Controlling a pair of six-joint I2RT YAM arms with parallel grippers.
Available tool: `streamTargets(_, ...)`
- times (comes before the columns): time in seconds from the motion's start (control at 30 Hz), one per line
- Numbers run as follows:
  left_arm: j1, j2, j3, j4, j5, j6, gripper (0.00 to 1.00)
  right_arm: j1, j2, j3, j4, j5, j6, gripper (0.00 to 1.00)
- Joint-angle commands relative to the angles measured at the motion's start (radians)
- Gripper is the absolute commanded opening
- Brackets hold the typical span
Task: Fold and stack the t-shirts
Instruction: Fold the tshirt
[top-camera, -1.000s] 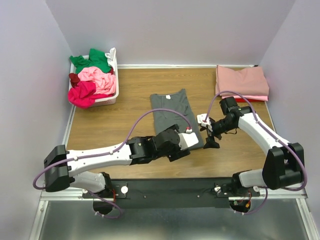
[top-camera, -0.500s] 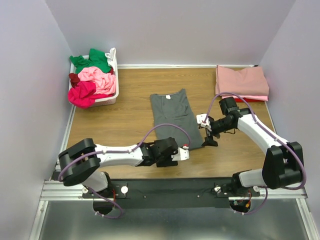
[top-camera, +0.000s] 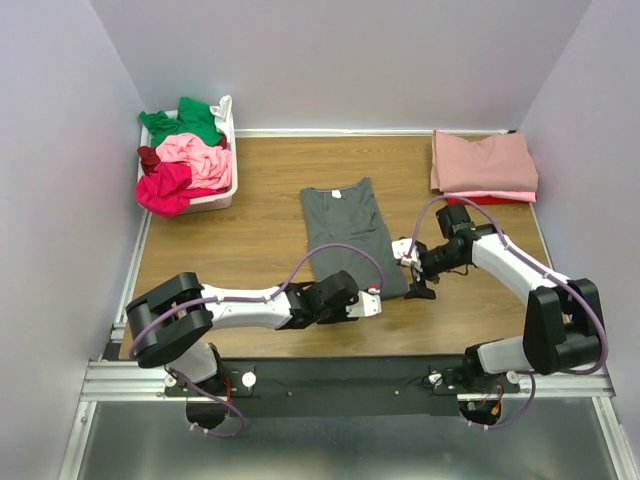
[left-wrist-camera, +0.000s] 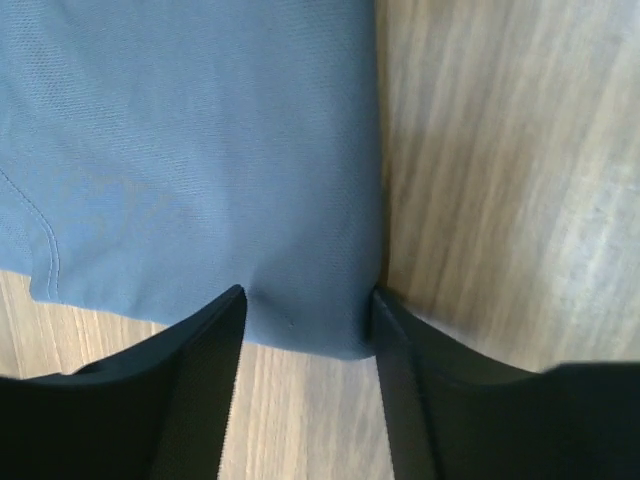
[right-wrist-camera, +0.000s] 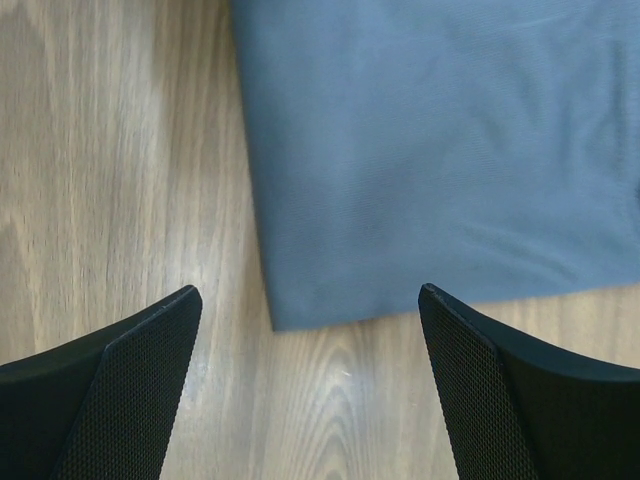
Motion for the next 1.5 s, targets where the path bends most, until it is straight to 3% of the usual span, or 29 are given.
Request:
streamTargets(0.0,0.011,0.044,-0.007,0.005,-0.015,0.011,0.59,0.001,0.024,-0.045,0.021,0.024,-0.132,0.95)
streamTargets(0.07,0.012,0.069,-0.01,0.01,-0.032,0.017,0.58,0.016,0.033,-0.059,0.042,0.059,-0.149,0.95)
streamTargets(0.2,0.029,0.096,0.006,0.008,-0.014,0.01,0.34,0.041,0.035,-0.077,0.094,0.107,-0.148,0.95)
streamTargets(0.4,0.031,0.072,-0.005,0.023,0.027,0.005,0.19,0.079,0.044,-0.125,0.225,0.163,-0.085,0.93)
streamTargets(0.5,0.029,0.038,-0.014,0.028,0.035,0.008,0.16,0.099,0.065,-0.148,0.266,0.18,-0.068,0.91)
streamTargets(0.6,0.029,-0.003,-0.019,0.029,0.044,0.007,0.14,0.124,0.085,-0.159,0.294,0.203,-0.039,0.81)
streamTargets(0.7,0.029,-0.038,-0.033,0.033,0.052,0.01,0.12,0.151,0.102,-0.163,0.314,0.235,-0.007,0.62)
streamTargets(0.73,0.029,-0.052,-0.036,0.037,0.055,0.011,0.1,0.16,0.114,-0.165,0.317,0.249,0.005,0.46)
streamTargets(0.8,0.029,-0.06,-0.042,0.043,0.069,0.014,0.09,0.164,0.122,-0.165,0.318,0.259,0.018,0.27)
streamTargets(0.87,0.029,-0.063,-0.045,0.049,0.073,0.016,0.08,0.162,0.115,-0.166,0.318,0.266,0.033,0.0)
streamTargets(1.0,0.029,-0.069,-0.048,0.049,0.095,0.026,0.0,0.164,0.056,-0.163,0.277,0.251,0.058,0.0)
streamTargets(1.27,0.027,-0.161,-0.048,-0.003,0.201,0.039,0.0,0.164,-0.054,0.014,-0.126,0.191,0.087,0.0)
streamTargets(1.47,0.029,-0.278,-0.039,-0.059,0.331,0.083,0.0,0.164,-0.187,0.033,-0.208,0.159,0.148,0.01)
